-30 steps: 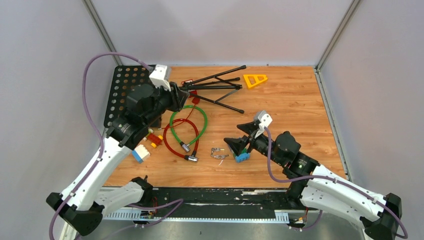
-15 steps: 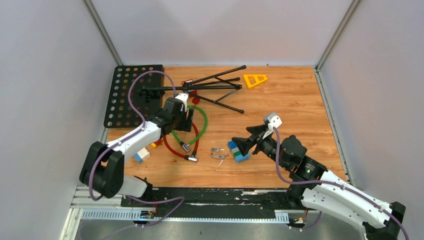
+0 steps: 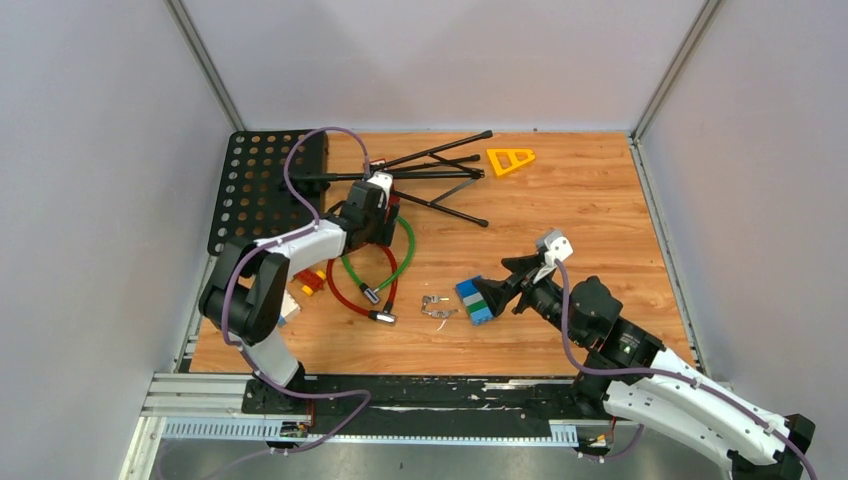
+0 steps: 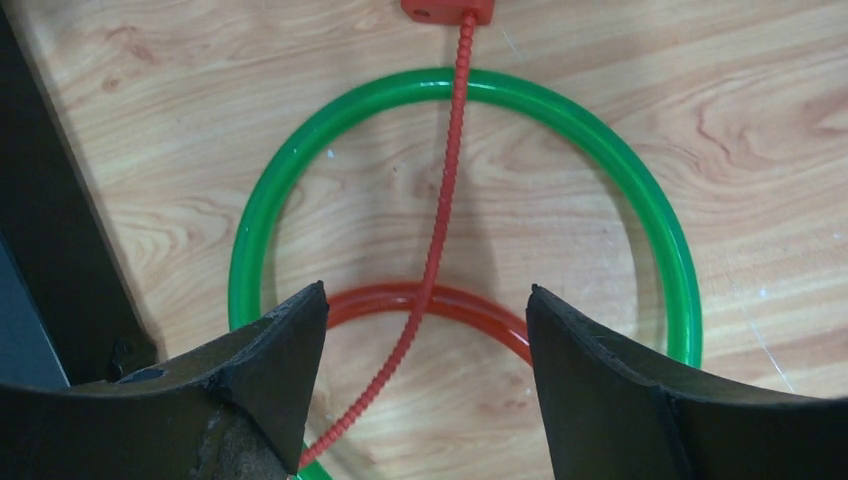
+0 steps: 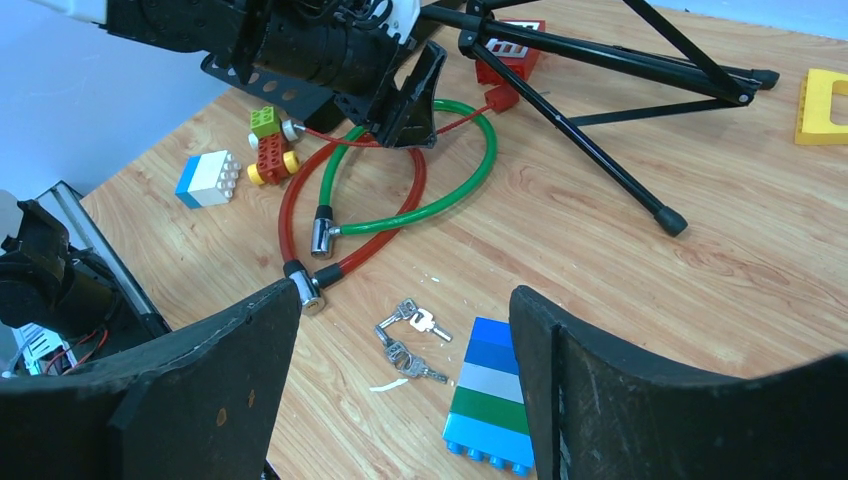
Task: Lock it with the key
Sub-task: Pick up the lock from the center of the board.
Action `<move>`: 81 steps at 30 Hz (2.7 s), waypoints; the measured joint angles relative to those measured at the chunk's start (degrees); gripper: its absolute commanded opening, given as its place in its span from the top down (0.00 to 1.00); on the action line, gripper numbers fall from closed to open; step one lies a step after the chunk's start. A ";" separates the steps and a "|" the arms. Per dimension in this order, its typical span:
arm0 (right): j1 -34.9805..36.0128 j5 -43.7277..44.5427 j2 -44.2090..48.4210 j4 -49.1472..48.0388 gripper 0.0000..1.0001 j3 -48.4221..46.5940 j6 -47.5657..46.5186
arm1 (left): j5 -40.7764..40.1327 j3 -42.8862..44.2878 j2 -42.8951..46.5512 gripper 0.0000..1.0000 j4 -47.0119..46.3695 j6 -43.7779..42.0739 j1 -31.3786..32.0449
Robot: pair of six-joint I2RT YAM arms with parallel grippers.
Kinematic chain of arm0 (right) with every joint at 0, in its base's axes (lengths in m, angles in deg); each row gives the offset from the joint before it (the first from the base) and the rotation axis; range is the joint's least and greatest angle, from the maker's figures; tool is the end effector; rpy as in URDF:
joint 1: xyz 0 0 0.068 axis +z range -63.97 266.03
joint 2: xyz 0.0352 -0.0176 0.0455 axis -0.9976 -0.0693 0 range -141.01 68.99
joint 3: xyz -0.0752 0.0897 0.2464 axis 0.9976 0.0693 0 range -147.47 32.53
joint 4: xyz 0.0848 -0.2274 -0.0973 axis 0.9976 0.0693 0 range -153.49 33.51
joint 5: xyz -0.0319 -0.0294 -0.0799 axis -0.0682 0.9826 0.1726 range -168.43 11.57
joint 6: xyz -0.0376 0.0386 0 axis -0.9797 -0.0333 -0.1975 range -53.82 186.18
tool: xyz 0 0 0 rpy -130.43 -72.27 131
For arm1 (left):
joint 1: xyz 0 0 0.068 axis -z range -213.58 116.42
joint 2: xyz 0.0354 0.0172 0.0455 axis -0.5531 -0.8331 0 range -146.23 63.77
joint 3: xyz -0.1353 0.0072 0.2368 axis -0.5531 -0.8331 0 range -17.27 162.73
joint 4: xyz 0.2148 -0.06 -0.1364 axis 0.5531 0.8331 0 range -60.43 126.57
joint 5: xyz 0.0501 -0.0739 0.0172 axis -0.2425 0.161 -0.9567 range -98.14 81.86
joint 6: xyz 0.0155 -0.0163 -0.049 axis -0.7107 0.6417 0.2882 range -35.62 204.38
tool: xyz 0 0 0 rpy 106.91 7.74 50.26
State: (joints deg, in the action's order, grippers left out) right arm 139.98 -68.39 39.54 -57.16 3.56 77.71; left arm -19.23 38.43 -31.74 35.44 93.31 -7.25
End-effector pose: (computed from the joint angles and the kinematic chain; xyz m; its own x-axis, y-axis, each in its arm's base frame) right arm 0.0896 0.1127 0.2883 -0.2071 0.0500 -0.9770 -0.6664 0.7240 0.1783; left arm 0.3150 -0.1482 0.1876 -0.6822 0.1677 -0.7117 0.2114 0.9770 0.0275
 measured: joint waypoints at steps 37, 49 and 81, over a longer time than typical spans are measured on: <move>-0.04 -3.41 -0.22 0.44 0.23 0.09 -4.83 | 14.08 4.33 26.23 1.00 14.82 -7.50 6.36; -0.04 -25.66 4.70 -4.72 0.20 -0.57 -40.50 | 40.39 8.15 36.13 1.00 18.69 -9.86 11.56; 1.05 -24.20 -1.49 10.51 0.29 -8.87 -64.89 | 40.94 17.03 29.81 1.00 36.92 -21.59 25.42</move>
State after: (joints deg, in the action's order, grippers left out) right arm 141.03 -92.58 38.05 -46.64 -5.31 12.81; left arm 21.71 55.46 -1.93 72.35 71.72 18.17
